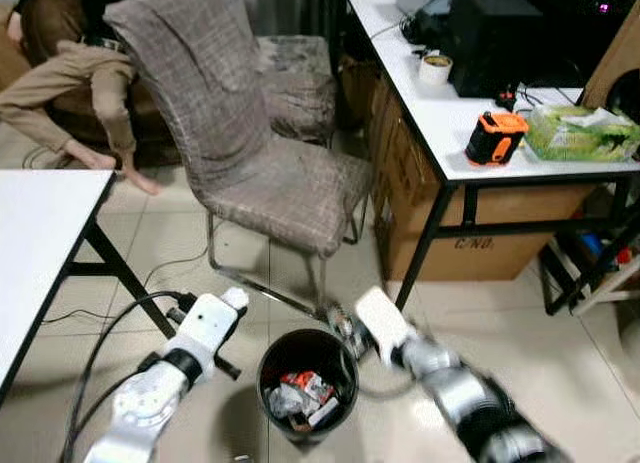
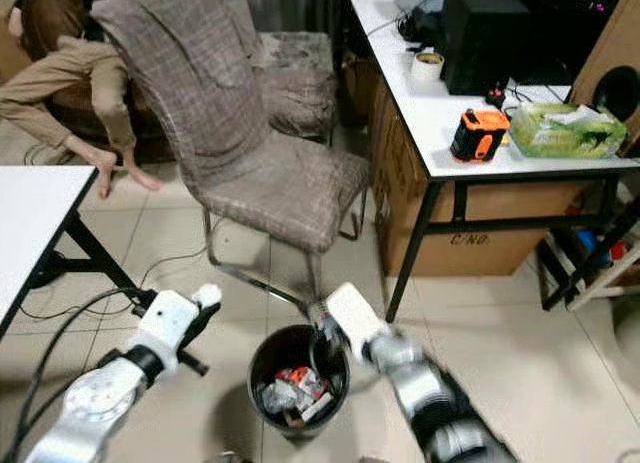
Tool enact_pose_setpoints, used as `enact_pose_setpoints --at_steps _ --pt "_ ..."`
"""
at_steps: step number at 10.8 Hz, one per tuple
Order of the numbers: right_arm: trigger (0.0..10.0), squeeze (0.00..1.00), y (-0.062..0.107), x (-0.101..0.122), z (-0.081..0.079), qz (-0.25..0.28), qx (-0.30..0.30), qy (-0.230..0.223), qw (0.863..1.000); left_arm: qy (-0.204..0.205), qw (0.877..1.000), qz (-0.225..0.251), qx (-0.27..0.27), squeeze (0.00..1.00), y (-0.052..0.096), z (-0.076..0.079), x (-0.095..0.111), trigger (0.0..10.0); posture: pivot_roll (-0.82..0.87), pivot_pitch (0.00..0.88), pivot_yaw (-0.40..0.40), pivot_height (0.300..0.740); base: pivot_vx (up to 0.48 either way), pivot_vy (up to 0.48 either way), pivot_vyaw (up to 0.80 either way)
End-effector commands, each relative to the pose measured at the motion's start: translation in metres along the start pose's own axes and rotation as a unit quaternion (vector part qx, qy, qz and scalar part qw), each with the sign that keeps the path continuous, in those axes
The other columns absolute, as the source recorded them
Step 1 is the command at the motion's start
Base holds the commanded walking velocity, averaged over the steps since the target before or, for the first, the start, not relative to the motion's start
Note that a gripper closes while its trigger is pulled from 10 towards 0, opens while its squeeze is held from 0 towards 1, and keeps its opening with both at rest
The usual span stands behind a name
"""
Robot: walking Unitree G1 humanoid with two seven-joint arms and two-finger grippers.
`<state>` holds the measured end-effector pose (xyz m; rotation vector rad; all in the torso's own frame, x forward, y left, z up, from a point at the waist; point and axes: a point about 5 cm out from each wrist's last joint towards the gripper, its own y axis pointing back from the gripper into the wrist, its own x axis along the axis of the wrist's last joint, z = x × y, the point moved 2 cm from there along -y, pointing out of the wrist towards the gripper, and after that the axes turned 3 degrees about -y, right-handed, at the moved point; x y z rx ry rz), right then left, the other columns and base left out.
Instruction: Picking trash to rubbish bin
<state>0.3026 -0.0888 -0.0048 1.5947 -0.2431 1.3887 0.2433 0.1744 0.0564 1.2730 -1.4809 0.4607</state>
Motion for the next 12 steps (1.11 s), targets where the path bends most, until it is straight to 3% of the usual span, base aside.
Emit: enact_pose_setpoints --at_steps 1,3,4,5,10,11,12 --pt "10.0 0.00 -0.002 0.007 0.002 0.011 0.006 -0.003 1.000 0.003 1.000 0.005 -0.009 0.00 0.002 -0.001 0.005 10.0 0.01 0.129 -0.021 0.740 0.000 0.000 0.00" --pt "10.0 0.00 -0.007 0.016 0.002 0.016 0.028 -0.006 0.999 0.005 1.000 0.003 -0.008 0.00 0.003 -0.001 0.007 10.0 0.02 0.136 -0.025 0.740 0.000 0.000 0.00" --pt "10.0 0.14 -0.007 0.018 0.002 0.018 0.032 -0.006 0.999 0.007 1.000 0.003 -0.008 0.00 0.003 -0.001 0.007 10.0 0.02 0.136 -0.026 0.740 0.000 0.000 0.00" --pt "10.0 1.00 -0.008 0.021 0.000 0.028 0.046 -0.010 0.999 0.006 1.000 0.006 -0.001 0.00 0.003 -0.001 0.010 10.0 0.01 0.130 -0.032 0.740 0.000 0.000 0.00" --pt "10.0 1.00 -0.008 0.028 0.007 0.053 0.023 -0.012 0.998 0.012 1.000 0.006 0.008 0.00 0.000 0.000 0.012 10.0 0.01 0.120 -0.026 0.740 0.000 0.000 0.00" --pt "10.0 0.66 0.000 0.025 0.011 0.075 0.027 -0.032 0.996 0.029 0.999 -0.013 -0.018 0.00 -0.016 0.015 0.003 10.0 -0.02 0.116 -0.017 0.740 0.000 0.000 0.00" --pt "10.0 0.00 0.013 0.017 0.002 0.092 0.065 -0.033 0.993 0.041 0.998 -0.029 -0.043 0.00 -0.038 0.033 -0.003 10.0 -0.06 0.115 -0.006 0.740 0.000 0.000 0.00"
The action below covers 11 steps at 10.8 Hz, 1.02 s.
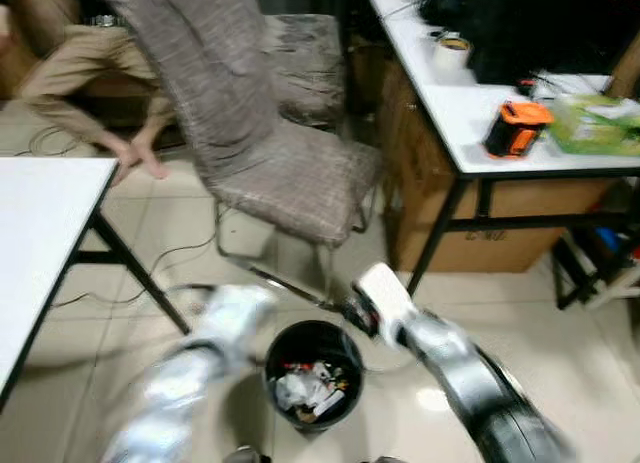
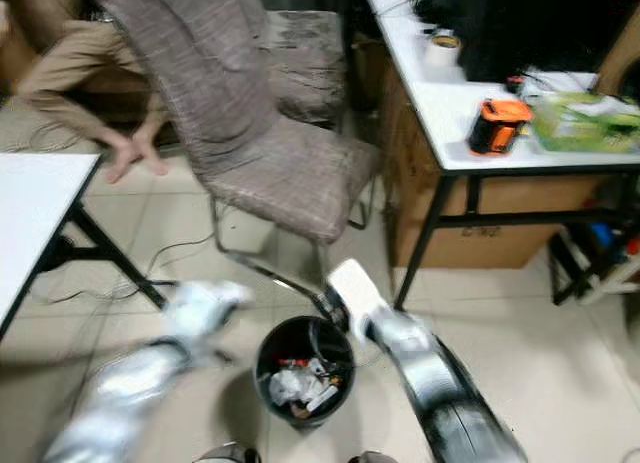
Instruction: Picking trash to rubbish bin
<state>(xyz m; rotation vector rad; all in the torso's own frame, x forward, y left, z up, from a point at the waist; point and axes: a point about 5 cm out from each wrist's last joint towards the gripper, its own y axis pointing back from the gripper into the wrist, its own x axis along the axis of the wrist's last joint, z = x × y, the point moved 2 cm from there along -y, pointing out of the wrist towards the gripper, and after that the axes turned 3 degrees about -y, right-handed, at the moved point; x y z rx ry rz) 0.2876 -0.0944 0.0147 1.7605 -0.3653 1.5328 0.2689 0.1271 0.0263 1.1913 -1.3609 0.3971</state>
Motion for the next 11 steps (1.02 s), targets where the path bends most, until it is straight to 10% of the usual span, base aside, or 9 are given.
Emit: enact_pose_setpoints --at_steps 1,4,7,8,11 --pt "10.0 0.00 0.009 0.005 -0.006 0.012 0.019 -0.003 1.000 -0.013 0.999 -0.011 -0.029 0.00 -0.010 0.015 -0.006 10.0 -0.09 0.115 0.008 0.740 0.000 0.000 0.00" --pt "10.0 0.00 0.060 0.021 -0.042 0.065 0.005 -0.021 0.998 0.010 0.998 -0.014 -0.053 0.00 -0.051 0.032 0.001 10.0 -0.19 0.122 0.047 0.740 0.000 0.000 0.00" --pt "10.0 0.00 0.086 0.026 -0.058 0.038 -0.017 -0.029 0.999 -0.047 0.996 -0.046 -0.053 0.00 -0.060 0.023 -0.004 10.0 -0.22 0.127 0.061 0.740 0.000 0.000 0.00" --pt "10.0 0.00 0.090 0.026 -0.057 0.025 -0.023 -0.030 0.999 -0.046 0.997 -0.047 -0.049 1.00 -0.060 0.018 -0.006 10.0 -0.21 0.124 0.058 0.740 0.000 0.000 0.00" --pt "10.0 0.00 0.089 0.028 -0.054 0.011 -0.026 -0.023 0.999 -0.020 0.997 -0.041 -0.055 1.00 -0.060 0.016 -0.007 10.0 -0.20 0.113 0.041 0.740 0.000 0.000 0.00"
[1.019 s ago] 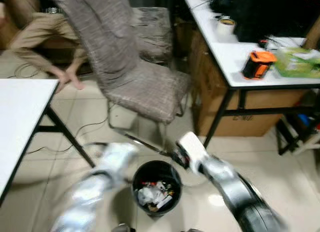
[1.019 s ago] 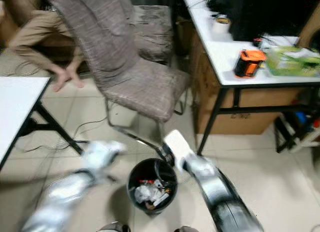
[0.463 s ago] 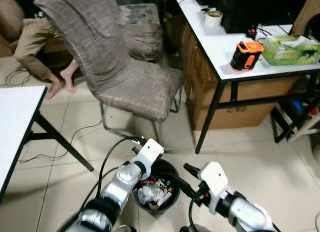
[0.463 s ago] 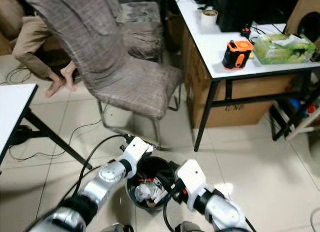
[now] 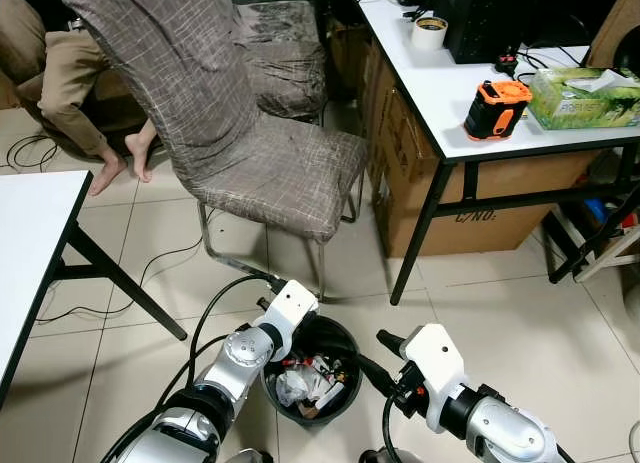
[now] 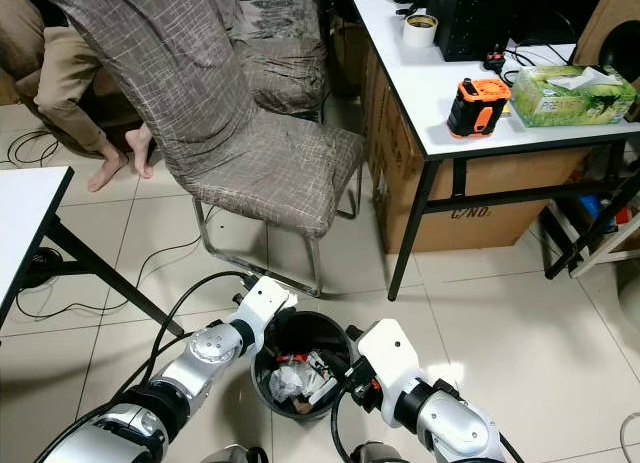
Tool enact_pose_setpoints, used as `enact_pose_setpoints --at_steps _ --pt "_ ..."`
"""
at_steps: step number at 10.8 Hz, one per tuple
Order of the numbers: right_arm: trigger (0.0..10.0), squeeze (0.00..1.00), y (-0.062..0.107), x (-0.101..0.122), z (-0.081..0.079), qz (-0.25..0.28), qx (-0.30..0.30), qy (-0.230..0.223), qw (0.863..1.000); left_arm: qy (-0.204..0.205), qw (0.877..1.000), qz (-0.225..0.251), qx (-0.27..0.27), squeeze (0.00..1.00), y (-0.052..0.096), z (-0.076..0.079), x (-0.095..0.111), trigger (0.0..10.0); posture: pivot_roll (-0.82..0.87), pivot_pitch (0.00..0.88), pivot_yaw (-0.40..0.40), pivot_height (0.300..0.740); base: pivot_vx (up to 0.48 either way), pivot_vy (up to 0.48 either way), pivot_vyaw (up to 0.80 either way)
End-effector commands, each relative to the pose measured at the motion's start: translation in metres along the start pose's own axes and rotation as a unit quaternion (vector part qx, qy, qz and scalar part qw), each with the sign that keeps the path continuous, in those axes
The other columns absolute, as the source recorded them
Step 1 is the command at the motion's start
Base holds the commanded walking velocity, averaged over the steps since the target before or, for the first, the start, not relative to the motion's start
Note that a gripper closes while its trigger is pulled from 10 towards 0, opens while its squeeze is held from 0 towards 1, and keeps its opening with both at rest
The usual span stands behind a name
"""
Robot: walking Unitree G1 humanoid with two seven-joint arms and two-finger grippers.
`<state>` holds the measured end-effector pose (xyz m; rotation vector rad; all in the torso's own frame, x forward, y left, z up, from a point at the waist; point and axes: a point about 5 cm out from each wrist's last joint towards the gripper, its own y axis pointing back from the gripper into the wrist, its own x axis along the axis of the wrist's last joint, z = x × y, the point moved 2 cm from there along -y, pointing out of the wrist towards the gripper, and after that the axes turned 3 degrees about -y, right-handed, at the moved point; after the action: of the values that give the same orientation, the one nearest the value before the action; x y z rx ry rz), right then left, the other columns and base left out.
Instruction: Picking trash to rubbish bin
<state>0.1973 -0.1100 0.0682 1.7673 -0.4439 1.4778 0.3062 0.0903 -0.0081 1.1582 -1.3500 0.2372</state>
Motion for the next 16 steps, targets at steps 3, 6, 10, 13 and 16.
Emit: enact_pose_setpoints --at_steps 3,6,10,13,16 --pt "10.0 0.00 -0.003 0.004 0.003 0.000 -0.015 0.008 1.000 0.027 0.999 0.018 -0.029 1.00 -0.001 0.009 0.002 10.0 -0.20 0.102 0.033 0.740 0.000 0.000 0.00" --pt "10.0 0.00 -0.002 0.003 0.007 0.002 -0.026 0.005 1.000 0.022 0.998 0.018 -0.058 1.00 -0.001 0.017 0.000 10.0 -0.21 0.096 0.041 0.740 0.000 0.000 0.00" --pt "10.0 0.00 -0.005 0.005 0.011 0.009 -0.047 0.004 0.999 0.087 0.994 0.061 0.008 0.82 0.002 -0.007 0.009 10.0 -0.19 0.071 0.049 0.740 0.000 0.000 0.00" --pt "10.0 0.00 -0.008 0.004 0.043 0.032 -0.188 -0.038 0.981 0.128 0.977 0.129 0.113 0.00 0.048 -0.036 0.000 10.0 -0.09 0.018 0.004 0.740 0.000 0.000 0.00" --pt "10.0 0.00 -0.022 -0.002 0.043 0.023 -0.195 -0.072 0.978 0.133 0.968 0.118 0.177 0.00 0.090 -0.036 -0.010 10.0 -0.01 0.004 -0.061 0.740 0.000 0.000 0.00"
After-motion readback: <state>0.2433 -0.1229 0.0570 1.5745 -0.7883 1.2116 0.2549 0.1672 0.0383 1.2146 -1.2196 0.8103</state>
